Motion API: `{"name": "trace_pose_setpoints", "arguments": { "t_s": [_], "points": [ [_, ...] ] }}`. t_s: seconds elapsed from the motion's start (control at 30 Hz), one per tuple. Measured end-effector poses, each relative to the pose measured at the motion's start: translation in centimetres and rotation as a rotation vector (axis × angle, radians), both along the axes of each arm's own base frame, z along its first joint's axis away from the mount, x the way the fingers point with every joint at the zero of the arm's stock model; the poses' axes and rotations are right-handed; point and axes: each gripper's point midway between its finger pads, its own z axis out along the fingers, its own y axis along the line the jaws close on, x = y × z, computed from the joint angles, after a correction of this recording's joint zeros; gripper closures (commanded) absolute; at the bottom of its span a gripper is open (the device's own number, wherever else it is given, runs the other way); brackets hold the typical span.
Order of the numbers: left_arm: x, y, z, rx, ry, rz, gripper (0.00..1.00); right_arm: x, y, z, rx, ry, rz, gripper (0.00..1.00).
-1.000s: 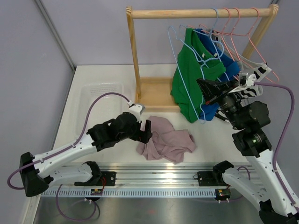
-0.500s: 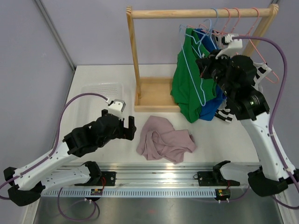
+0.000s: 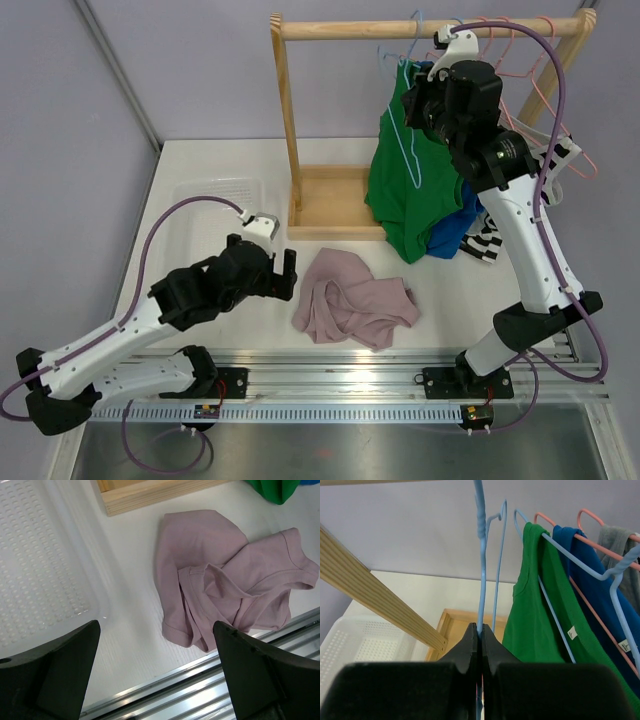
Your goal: Remove the tank top from the hanger
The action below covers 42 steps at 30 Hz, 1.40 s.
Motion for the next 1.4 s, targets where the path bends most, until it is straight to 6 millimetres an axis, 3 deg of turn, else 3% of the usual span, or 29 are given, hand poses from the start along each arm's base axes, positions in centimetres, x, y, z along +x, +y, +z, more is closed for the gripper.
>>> {"name": "trace_pose_setpoints", "arguments": {
  "t_s": [0.03, 0.1, 0.17, 0.27, 0.3, 0.33, 0.4, 0.47, 0.5, 0.6, 0.7, 0.83, 0.93, 1.0, 1.03, 1.07, 1.1, 1.13, 1.17, 1.4],
  "points": [
    [0.1, -0.4, -0.2, 0.001, 0.005, -0.006, 0.01, 0.1, 0.1, -0.2, -0.002, 0.005, 0.003, 0.98],
    [0.3, -1.3, -0.6, 0.006, 0.013, -0.018, 0.01, 0.1, 0.3, -0.7, -0.008, 0.023, 0.012, 0.75],
    [0.6, -2.6, -1.1, 0.019, 0.026, -0.037, 0.01, 0.1, 0.4, -1.2, -0.015, 0.037, 0.020, 0.70],
    [1.0, -5.0, -2.2, 0.047, 0.049, -0.070, 0.01, -0.1, 0.5, -1.2, -0.017, 0.040, 0.027, 0.54],
    [1.1, -5.9, -2.7, 0.057, 0.057, -0.082, 0.01, -0.2, 0.5, -1.2, -0.018, 0.040, 0.029, 0.39],
    [1.1, -6.6, -3.3, 0.070, 0.066, -0.096, 0.01, -0.3, 0.5, -1.1, -0.019, 0.038, 0.033, 0.37],
    [1.2, -8.1, -4.3, 0.087, 0.083, -0.117, 0.01, -1.0, 0.3, -0.8, -0.016, 0.033, 0.044, 0.29],
    [1.5, -9.5, -5.3, 0.098, 0.100, -0.136, 0.01, -2.4, 0.0, -0.3, -0.001, 0.026, 0.058, 0.04],
    [1.6, -10.1, -5.7, 0.102, 0.108, -0.142, 0.01, -3.1, -0.2, -0.1, 0.000, 0.020, 0.069, 0.00],
    [2.1, -12.2, -7.7, 0.114, 0.134, -0.163, 0.01, -6.9, -1.3, 1.3, 0.028, -0.021, 0.102, 0.01],
    [2.7, -13.7, -9.9, 0.141, 0.162, -0.173, 0.01, -12.2, -3.1, 3.0, 0.073, -0.090, 0.131, 0.01],
    [3.0, -15.2, -13.0, 0.179, 0.209, -0.187, 0.01, -18.6, -5.4, 4.3, 0.133, -0.186, 0.168, 0.00],
    [2.8, -15.9, -15.7, 0.207, 0.251, -0.197, 0.07, -22.4, -6.5, 5.4, 0.170, -0.253, 0.204, 0.01],
    [2.5, -16.2, -17.0, 0.210, 0.277, -0.204, 0.13, -23.5, -6.7, 5.5, 0.181, -0.269, 0.221, 0.00],
    [2.3, -16.3, -17.4, 0.202, 0.284, -0.210, 0.25, -23.9, -6.7, 5.4, 0.181, -0.269, 0.230, 0.00],
    [2.0, -16.3, -17.8, 0.198, 0.292, -0.213, 0.41, -24.0, -6.7, 5.1, 0.180, -0.263, 0.234, 0.01],
    [1.8, -16.3, -18.0, 0.191, 0.302, -0.211, 0.62, -24.0, -6.6, 4.7, 0.176, -0.252, 0.239, 0.00],
    [1.5, -16.4, -18.3, 0.186, 0.310, -0.211, 0.75, -24.0, -6.5, 4.2, 0.172, -0.238, 0.244, 0.00],
    [1.3, -16.4, -18.4, 0.181, 0.314, -0.213, 0.97, -24.0, -6.3, 3.8, 0.169, -0.226, 0.250, 0.01],
    [0.6, -16.5, -18.1, 0.198, 0.295, -0.234, 1.00, -24.6, -6.0, 2.5, 0.162, -0.201, 0.280, 0.01]
  ]
}}
